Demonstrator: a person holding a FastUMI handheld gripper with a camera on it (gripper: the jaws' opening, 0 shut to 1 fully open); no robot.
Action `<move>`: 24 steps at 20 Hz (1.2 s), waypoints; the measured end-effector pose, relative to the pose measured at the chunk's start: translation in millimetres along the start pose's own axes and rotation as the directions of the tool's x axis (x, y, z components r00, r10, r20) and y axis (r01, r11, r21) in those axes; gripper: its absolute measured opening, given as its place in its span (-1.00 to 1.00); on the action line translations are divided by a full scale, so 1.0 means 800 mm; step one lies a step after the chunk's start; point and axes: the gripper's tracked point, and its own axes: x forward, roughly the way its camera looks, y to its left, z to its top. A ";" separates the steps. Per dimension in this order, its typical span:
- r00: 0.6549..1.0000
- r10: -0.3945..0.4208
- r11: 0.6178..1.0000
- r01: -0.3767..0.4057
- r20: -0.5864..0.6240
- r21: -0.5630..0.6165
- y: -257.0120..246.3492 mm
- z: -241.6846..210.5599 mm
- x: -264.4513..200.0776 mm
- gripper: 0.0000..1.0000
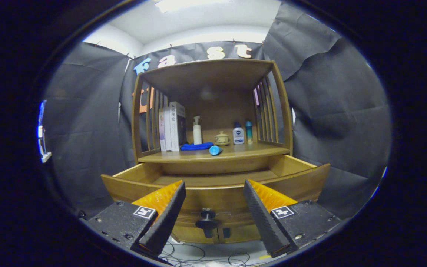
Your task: Pull open the drawer, take out the items inside it, and place them on the countertop above the cabinet.
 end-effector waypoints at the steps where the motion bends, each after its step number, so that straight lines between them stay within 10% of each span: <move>1: 1.000 -0.005 1.000 0.005 -0.016 -0.011 0.000 -0.009 0.002 0.97; 24: 0.994 -0.041 0.997 0.047 -0.106 0.055 -0.013 -0.062 0.039 0.95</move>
